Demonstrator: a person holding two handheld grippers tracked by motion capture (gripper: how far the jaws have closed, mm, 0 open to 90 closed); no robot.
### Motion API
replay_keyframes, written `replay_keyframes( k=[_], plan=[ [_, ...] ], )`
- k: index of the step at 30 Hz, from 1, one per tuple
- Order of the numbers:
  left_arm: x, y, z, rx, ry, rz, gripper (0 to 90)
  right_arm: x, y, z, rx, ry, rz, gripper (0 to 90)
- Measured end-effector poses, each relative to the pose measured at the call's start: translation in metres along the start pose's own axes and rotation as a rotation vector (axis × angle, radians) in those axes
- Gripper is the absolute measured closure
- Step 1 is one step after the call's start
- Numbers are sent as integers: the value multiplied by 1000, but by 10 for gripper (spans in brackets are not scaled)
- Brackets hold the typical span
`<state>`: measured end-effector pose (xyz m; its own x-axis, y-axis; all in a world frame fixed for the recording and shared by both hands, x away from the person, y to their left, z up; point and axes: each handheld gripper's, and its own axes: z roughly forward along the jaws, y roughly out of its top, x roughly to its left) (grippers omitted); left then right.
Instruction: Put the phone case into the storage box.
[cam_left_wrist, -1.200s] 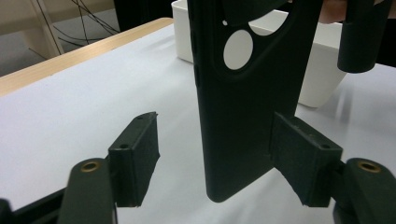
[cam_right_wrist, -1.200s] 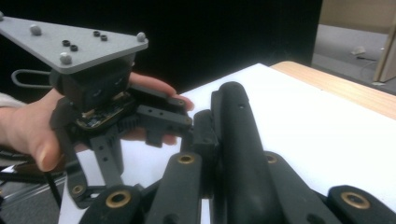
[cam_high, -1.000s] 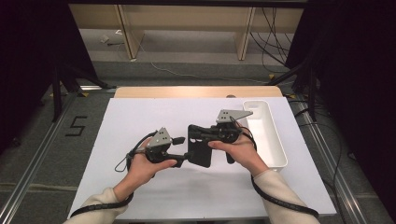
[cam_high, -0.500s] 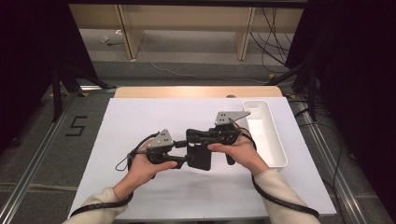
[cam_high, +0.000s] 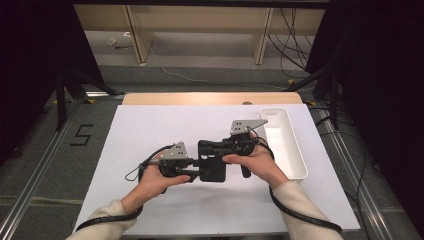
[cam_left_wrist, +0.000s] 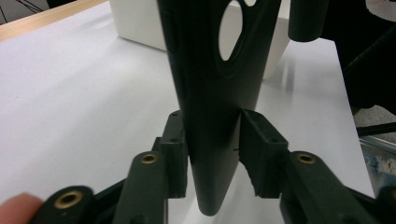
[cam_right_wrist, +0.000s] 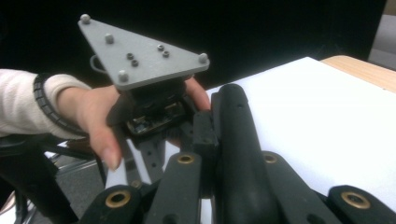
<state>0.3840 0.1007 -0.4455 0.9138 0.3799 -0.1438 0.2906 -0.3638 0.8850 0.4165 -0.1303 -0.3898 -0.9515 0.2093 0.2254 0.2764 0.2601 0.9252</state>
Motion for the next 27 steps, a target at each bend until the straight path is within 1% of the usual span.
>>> replay_keyframes(
  k=[2,3,4,5,7,9,10,11,12,13,14,15,16,17,18,19,20,21,22,23,24,25,26,27],
  plan=[
    [0,0,-1,10,-11,1,681,1,0,0,4,9,-2,856],
    [0,1,-1,21,-17,1,698,1,0,0,4,21,0,841],
    [0,1,-2,30,-22,0,717,1,0,0,12,27,-11,821],
    [0,0,-2,40,-32,-4,742,2,0,1,17,31,-17,788],
    [-1,1,-2,51,-34,-5,784,2,0,1,22,39,-33,709],
    [-2,2,-2,55,-32,-4,798,2,0,0,19,34,-49,606],
    [-3,4,-2,61,-19,3,799,2,0,0,14,20,-59,527],
    [-3,4,-2,61,-19,3,801,2,0,0,14,20,-59,527],
    [-5,5,-3,62,-6,-3,802,2,0,0,6,-17,-83,408],
    [-5,5,-3,62,-6,-3,803,2,0,0,6,-17,-83,408],
    [-5,5,-3,65,6,-8,803,3,0,-2,-4,-52,-99,276],
    [-5,5,-3,65,6,-8,803,3,0,-2,-4,-52,-99,276],
    [-5,5,-3,68,22,-14,803,5,1,-3,-11,-73,-102,174],
    [-5,5,-3,68,22,-14,803,5,1,-3,-11,-73,-102,174],
    [-5,5,-3,63,39,-23,803,5,1,-5,-20,-91,-97,159],
    [-5,5,-3,63,39,-23,803,5,1,-5,-20,-91,-97,159],
    [-5,5,-4,59,64,-32,803,5,0,-6,-33,-119,-94,143],
    [-5,5,-4,59,64,-32,803,5,0,-8,-45,-136,-86,142],
    [-5,6,-5,57,86,-42,803,5,-1,-9,-58,-150,-79,142],
    [-5,6,-5,57,86,-42,803,5,-2,-11,-73,-165,-73,142],
    [-5,6,-5,51,109,-50,803,5,-3,-14,-82,-182,-70,142],
    [-5,6,-5,51,109,-50,803,5,-4,-16,-95,-194,-71,142],
    [-6,6,-5,46,138,-56,802,6,-6,-19,-105,-206,-68,142],
    [-6,6,-5,47,144,-60,803,6,-7,-22,-117,-217,-65,141]
  ],
)
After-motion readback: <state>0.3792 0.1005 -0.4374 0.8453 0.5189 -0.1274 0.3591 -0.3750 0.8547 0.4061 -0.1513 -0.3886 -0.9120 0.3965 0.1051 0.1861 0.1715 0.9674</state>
